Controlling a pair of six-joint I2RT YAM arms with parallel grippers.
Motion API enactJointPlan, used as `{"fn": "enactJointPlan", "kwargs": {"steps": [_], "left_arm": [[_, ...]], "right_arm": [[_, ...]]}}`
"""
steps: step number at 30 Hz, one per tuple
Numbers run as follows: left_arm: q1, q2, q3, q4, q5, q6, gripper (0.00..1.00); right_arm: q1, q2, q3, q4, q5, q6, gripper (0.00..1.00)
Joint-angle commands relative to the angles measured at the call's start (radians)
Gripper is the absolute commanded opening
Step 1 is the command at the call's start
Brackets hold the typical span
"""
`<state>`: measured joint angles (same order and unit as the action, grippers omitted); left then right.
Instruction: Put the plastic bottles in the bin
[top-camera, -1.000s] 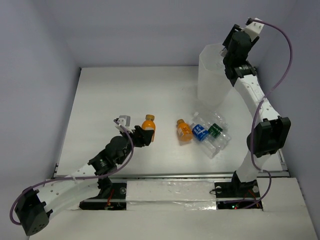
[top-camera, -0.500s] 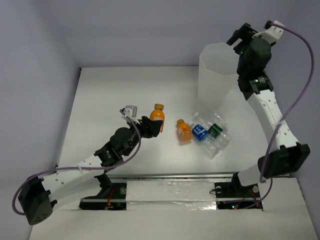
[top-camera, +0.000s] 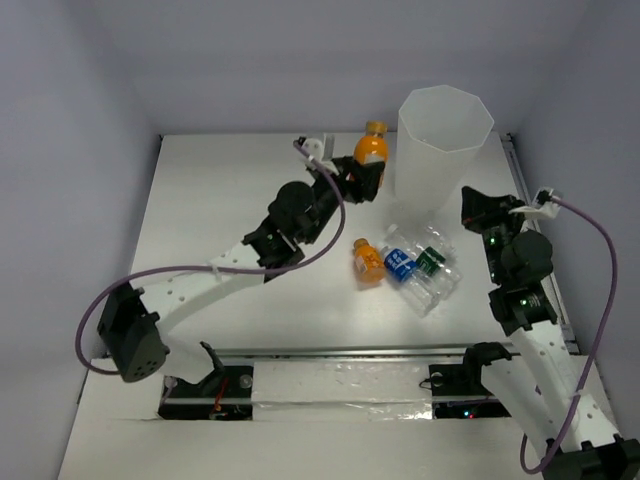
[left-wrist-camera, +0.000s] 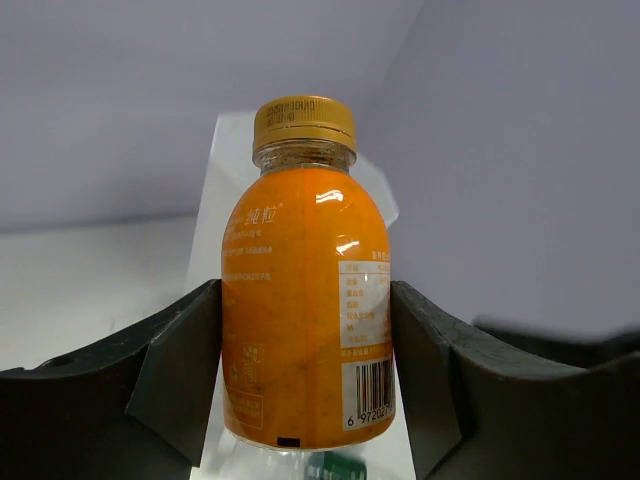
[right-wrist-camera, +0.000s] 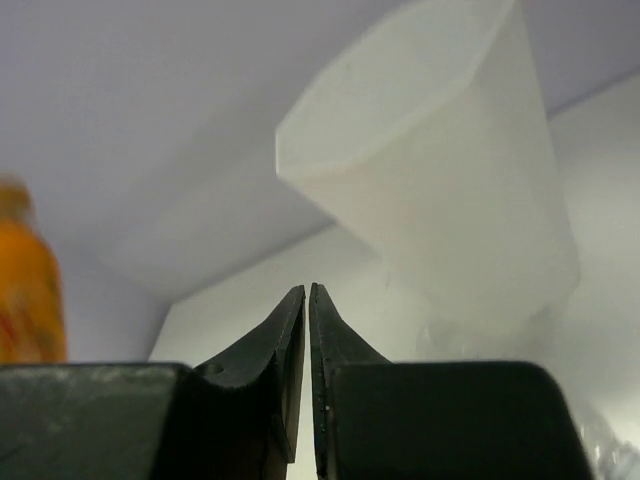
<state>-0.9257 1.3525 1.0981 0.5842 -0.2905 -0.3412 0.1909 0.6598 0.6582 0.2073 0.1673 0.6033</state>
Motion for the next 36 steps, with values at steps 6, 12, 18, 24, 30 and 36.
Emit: {"fn": "enactJointPlan", "kwargs": {"steps": [6, 12, 18, 24, 30, 36], "left_arm": [[0.005, 0.336, 0.558, 0.039, 0.048, 0.18, 0.38], [0.033, 0.696, 1.077, -0.082, 0.097, 0.18, 0.39], [0.042, 1.022, 1.434, -0.066, 0.08, 0.202, 0.44], [0.074, 1.111, 1.445, 0.046, 0.089, 0.177, 0.85], [0.074, 0.981, 1.303, 0.06, 0.114, 0.197, 0.99], [0.074, 0.567, 0.75, 0.064, 0.028, 0.082, 0.88]], "right_arm": [[0.001, -0.261, -0.209, -0.095, -0.215, 0.059, 0.11], [0.001, -0.417, -0.279, -0.16, -0.252, 0.072, 0.11], [0.001, -0.444, -0.276, -0.2, -0.287, 0.027, 0.11], [0.001, -0.433, -0.264, -0.203, -0.316, -0.008, 0.11], [0.001, -0.376, -0.266, -0.184, -0.325, -0.014, 0.12], [0.001, -0.325, -0.259, -0.175, -0.325, -0.02, 0.12]]}}
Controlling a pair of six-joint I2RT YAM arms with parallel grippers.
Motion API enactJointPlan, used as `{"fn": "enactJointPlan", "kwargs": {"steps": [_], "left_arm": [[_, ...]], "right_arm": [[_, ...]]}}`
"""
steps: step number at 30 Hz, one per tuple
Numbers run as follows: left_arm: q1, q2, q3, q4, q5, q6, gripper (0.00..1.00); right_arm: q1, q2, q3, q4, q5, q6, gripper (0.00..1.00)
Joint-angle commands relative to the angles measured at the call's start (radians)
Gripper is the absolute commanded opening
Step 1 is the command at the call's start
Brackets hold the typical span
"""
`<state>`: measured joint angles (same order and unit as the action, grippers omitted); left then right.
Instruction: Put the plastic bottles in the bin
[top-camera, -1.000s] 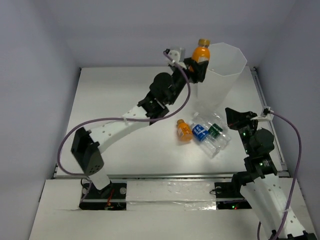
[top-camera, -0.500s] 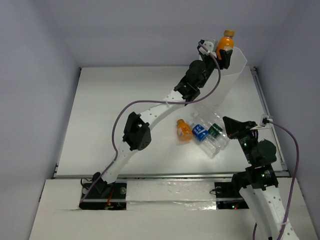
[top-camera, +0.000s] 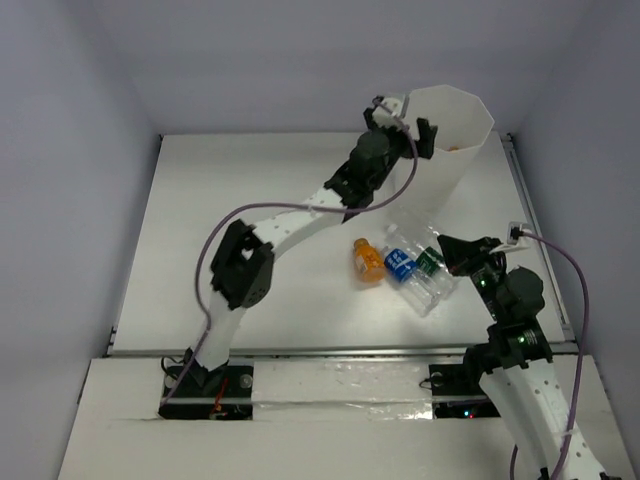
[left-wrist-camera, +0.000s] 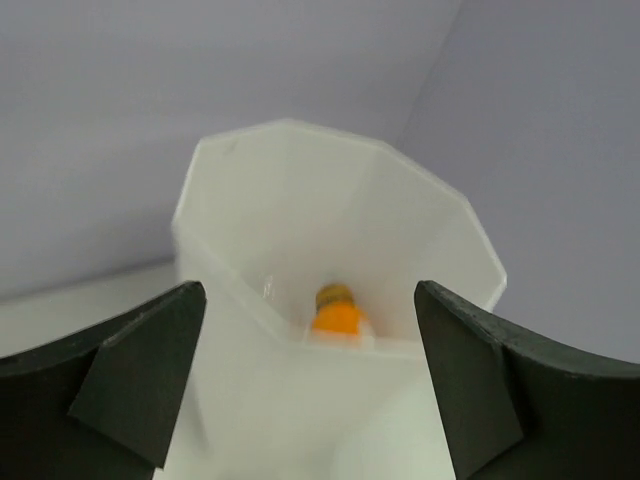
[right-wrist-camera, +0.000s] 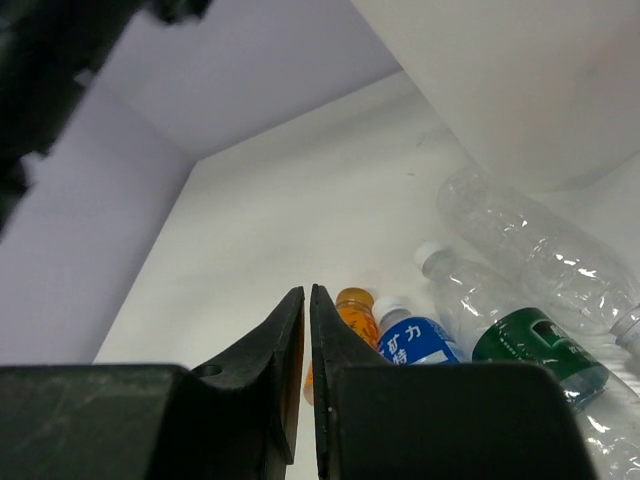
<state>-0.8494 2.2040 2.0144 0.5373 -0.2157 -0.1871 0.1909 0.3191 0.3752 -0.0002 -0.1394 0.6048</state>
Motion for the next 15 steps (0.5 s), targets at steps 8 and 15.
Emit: {"fn": "enactJointPlan", "kwargs": {"steps": [8, 15], "left_arm": [[-0.031, -0.694, -0.971, 0.028, -0.117, -0.294, 0.27], [-0.053, -0.751, -1.195, -0.076, 0.001, -0.413, 0.68]], "right_arm": [[0.001, 0.168, 0.048, 0.017, -0.063, -0.039, 0.13], [0.011, 0.3, 0.065, 0.005, -0.111, -0.06, 0.16]]}}
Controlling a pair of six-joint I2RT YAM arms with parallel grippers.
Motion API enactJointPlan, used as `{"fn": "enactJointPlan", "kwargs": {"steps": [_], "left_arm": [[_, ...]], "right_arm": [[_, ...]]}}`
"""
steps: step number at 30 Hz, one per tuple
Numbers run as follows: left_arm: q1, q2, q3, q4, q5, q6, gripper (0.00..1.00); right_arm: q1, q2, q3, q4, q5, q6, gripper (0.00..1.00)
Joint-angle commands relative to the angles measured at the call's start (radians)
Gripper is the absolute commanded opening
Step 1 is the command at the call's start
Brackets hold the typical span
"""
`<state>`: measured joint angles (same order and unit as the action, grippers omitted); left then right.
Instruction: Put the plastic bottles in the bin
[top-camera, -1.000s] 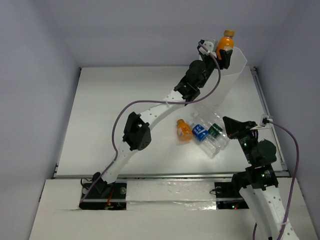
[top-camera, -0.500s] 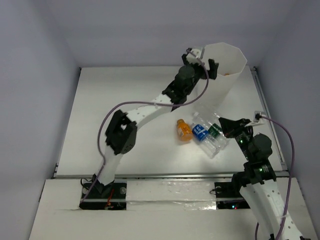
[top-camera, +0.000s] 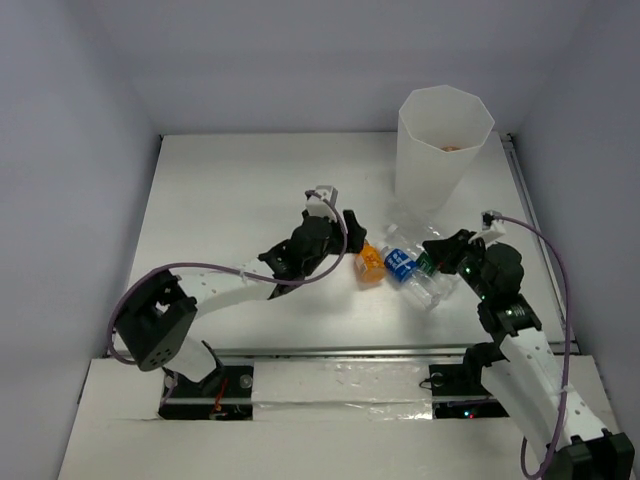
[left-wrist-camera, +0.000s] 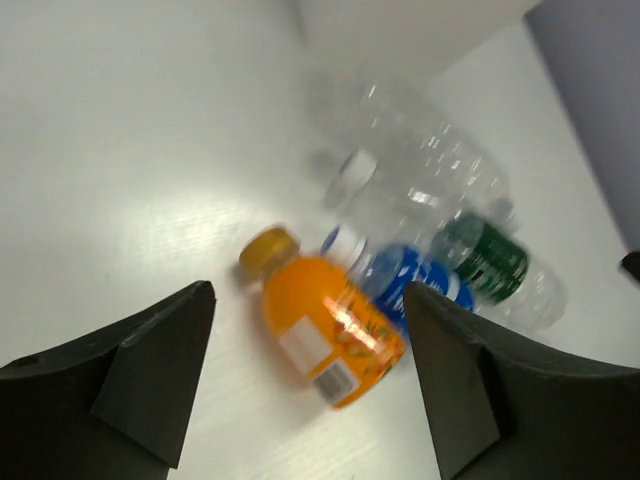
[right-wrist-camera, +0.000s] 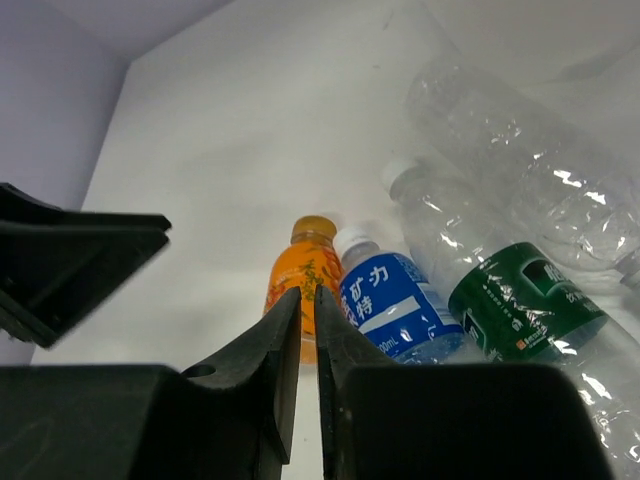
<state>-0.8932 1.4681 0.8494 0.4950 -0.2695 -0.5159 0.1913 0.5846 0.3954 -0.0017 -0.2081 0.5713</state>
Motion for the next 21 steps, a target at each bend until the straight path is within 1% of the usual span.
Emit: {"fn": "enactJointPlan", "kwargs": {"steps": [1, 2, 3, 7, 8, 9, 11, 12, 13, 14, 15, 18, 21], "left_arm": [[-0.009, -0.011, -0.038, -0.035, 0.068, -0.088, 0.74], [-0.009, 0.004, -0.038, -0.038, 0.085, -0.098, 0.85], [-0.009, 0.014, -0.036, -0.039, 0.095, -0.102, 0.88], [-0.009, 0.08, -0.024, -0.027, 0.116, -0.111, 0.95], [-0.009, 0.109, -0.02, -0.015, 0.142, -0.113, 0.96], [-0.009, 0.122, -0.015, -0.007, 0.156, -0.119, 0.97], [-0.009, 0.159, -0.007, 0.017, 0.186, -0.128, 0.97], [-0.009, 0.169, -0.006, 0.028, 0.197, -0.137, 0.97], [-0.009, 0.178, -0.006, 0.04, 0.208, -0.139, 0.97], [-0.009, 0.195, -0.004, 0.054, 0.225, -0.144, 0.97], [-0.009, 0.205, -0.001, 0.057, 0.225, -0.147, 0.97], [-0.009, 0.245, 0.002, 0.08, 0.231, -0.153, 0.96], [-0.009, 0.284, 0.01, 0.094, 0.222, -0.161, 0.92]], "right_arm": [[0.011, 0.043, 0.049, 0.006, -0.04, -0.028, 0.17], [0.011, 0.047, 0.049, -0.023, -0.036, -0.03, 0.17], [0.02, 0.046, 0.049, -0.027, -0.028, -0.031, 0.17], [0.02, 0.014, 0.049, -0.057, -0.005, -0.03, 0.18], [0.02, 0.009, 0.051, -0.067, -0.002, -0.03, 0.19], [0.02, 0.008, 0.051, -0.072, 0.002, -0.034, 0.19], [0.02, 0.026, 0.062, -0.092, 0.004, -0.047, 0.26], [0.02, 0.038, 0.066, -0.096, -0.008, -0.054, 0.34], [0.02, 0.052, 0.069, -0.095, -0.022, -0.054, 0.38], [0.02, 0.081, 0.074, -0.092, -0.042, -0.057, 0.49], [0.031, 0.092, 0.076, -0.09, -0.043, -0.057, 0.53], [0.043, 0.133, 0.082, -0.084, -0.042, -0.06, 0.58], [0.053, 0.165, 0.086, -0.078, -0.03, -0.063, 0.59]]}}
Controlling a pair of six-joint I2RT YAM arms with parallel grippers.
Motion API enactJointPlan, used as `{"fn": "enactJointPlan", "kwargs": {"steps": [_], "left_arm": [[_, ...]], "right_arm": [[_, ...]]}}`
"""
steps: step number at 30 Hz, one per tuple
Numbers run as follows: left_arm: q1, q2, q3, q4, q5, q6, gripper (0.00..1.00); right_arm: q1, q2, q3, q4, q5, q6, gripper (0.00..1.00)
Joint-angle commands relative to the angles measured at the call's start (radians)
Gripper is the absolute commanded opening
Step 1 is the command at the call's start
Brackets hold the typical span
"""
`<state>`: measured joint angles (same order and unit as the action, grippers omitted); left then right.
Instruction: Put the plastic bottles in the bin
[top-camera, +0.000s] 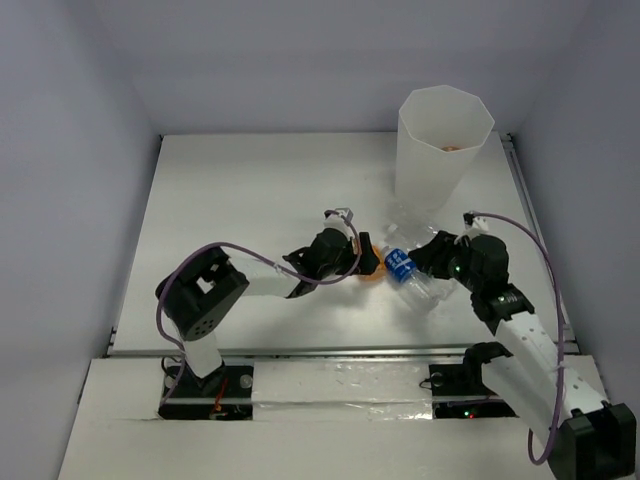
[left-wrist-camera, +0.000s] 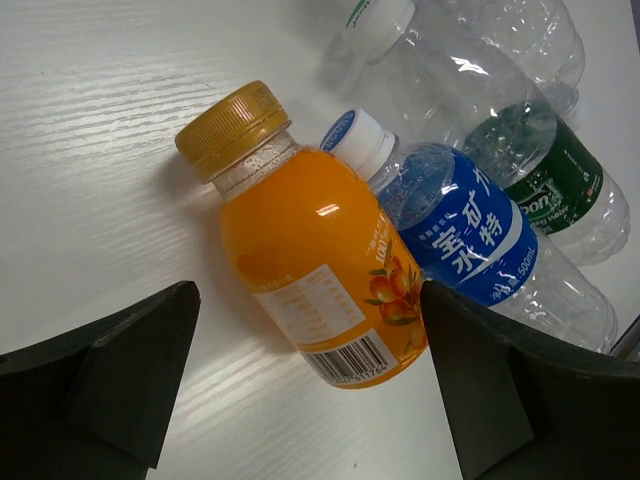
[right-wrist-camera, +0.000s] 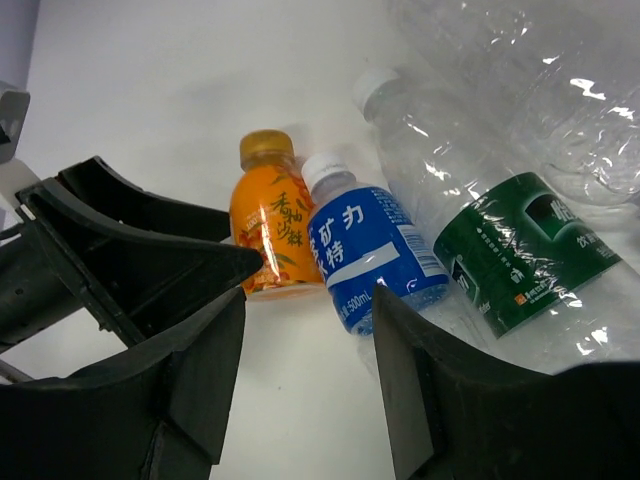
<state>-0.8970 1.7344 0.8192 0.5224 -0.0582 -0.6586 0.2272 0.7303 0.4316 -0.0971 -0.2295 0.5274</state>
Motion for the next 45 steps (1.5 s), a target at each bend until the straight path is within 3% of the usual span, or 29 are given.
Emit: {"fn": "enactJointPlan", "kwargs": {"steps": [1, 5, 9, 12, 16, 22, 30, 45], "left_arm": [[-0.005, 0.022, 0.037, 0.073, 0.005, -0.024, 0.9], [-0.005, 0.007, -0.012, 0.087, -0.026, -0.023, 0.7], [-0.005, -0.061, -0.081, 0.067, -0.072, 0.0, 0.59], [-0.005, -0.128, -0.136, 0.048, -0.107, 0.014, 0.46], [-0.005, -0.209, -0.198, 0.047, -0.126, 0.028, 0.36], [0.006, -0.349, -0.271, 0.048, -0.15, 0.047, 0.33], [0.024, -0.627, -0.347, -0.015, -0.215, 0.085, 0.32], [0.043, -0.774, -0.374, -0.018, -0.21, 0.096, 0.32]], "right_arm": [[0.017, 0.03, 0.053, 0.019, -0.007, -0.02, 0.59], [0.04, 0.096, 0.067, 0.023, -0.007, -0.024, 0.63], [0.07, 0.167, 0.093, 0.008, 0.027, -0.029, 0.75], [0.109, 0.227, 0.122, -0.018, 0.061, -0.033, 0.79], [0.184, 0.3, 0.179, -0.075, 0.162, -0.04, 0.81], [0.279, 0.42, 0.265, -0.176, 0.327, -0.03, 0.82], [0.297, 0.492, 0.337, -0.282, 0.435, -0.027, 0.83], [0.362, 0.684, 0.403, -0.3, 0.374, -0.049, 0.82]]}}
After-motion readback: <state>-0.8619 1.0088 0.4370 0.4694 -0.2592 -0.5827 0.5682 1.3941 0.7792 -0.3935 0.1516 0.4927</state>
